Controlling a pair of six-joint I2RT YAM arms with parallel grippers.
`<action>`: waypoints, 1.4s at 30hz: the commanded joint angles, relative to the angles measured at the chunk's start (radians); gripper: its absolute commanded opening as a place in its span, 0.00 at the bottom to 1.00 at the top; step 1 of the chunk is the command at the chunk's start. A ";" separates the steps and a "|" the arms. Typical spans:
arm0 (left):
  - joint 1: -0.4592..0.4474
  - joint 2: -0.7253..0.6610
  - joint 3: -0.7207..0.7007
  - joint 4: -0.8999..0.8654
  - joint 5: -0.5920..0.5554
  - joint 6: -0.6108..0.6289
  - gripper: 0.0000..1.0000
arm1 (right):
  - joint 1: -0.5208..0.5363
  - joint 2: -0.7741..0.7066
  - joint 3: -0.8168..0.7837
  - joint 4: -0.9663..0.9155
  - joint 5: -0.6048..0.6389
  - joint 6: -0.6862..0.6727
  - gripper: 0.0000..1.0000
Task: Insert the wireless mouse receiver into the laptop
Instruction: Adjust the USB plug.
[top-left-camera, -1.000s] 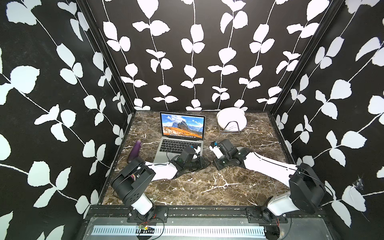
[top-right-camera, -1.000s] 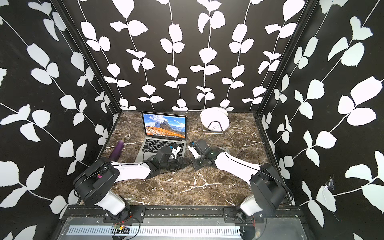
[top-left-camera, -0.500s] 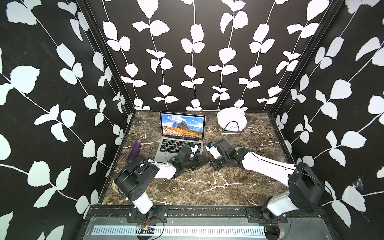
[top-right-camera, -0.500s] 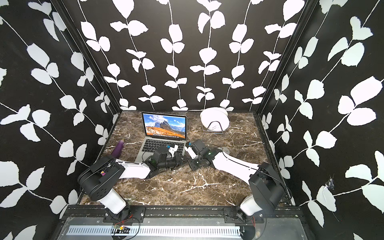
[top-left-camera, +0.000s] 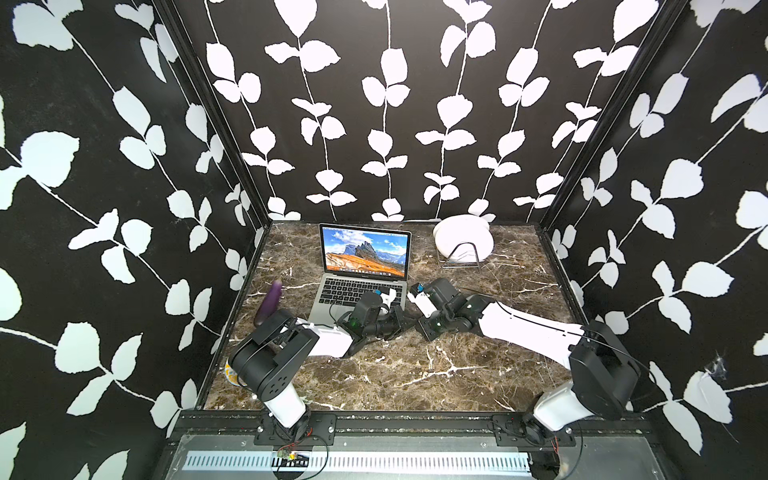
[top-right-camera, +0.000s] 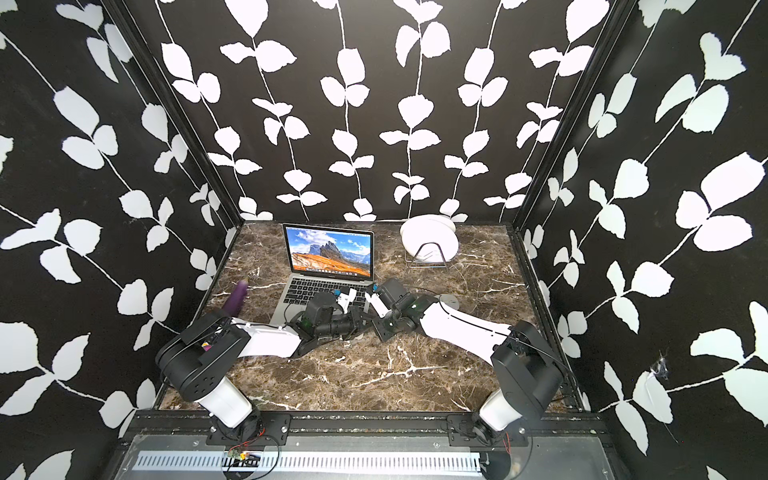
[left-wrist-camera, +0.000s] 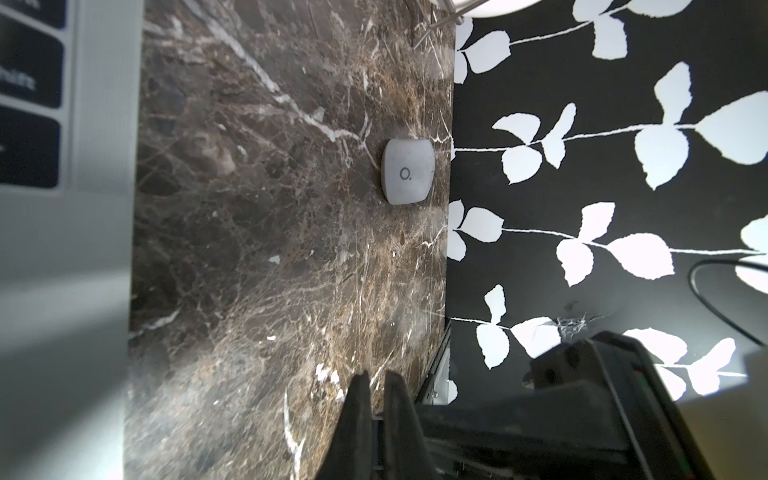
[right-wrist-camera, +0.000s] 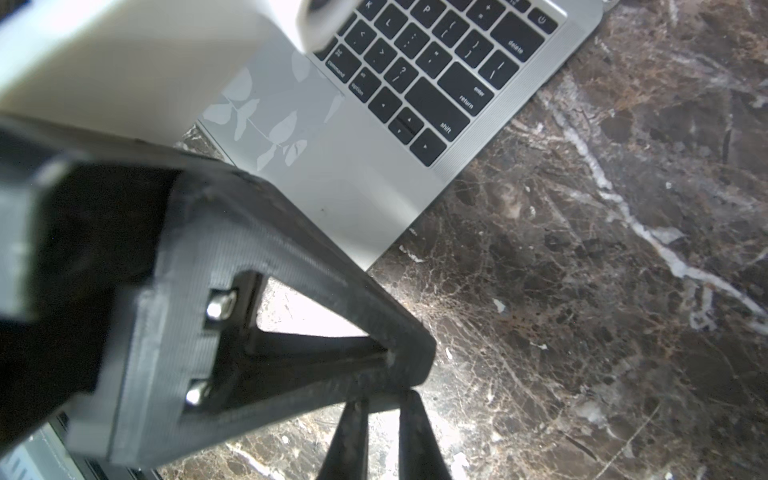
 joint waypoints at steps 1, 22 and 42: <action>-0.001 -0.002 -0.016 0.017 0.006 0.003 0.00 | 0.009 0.000 0.014 0.019 0.013 -0.003 0.00; -0.001 -0.035 -0.136 0.554 -0.174 -0.150 0.00 | -0.087 -0.260 -0.173 0.443 -0.092 0.527 0.37; -0.002 -0.134 -0.218 0.686 -0.292 -0.118 0.00 | -0.191 -0.136 -0.313 1.091 -0.424 0.901 0.27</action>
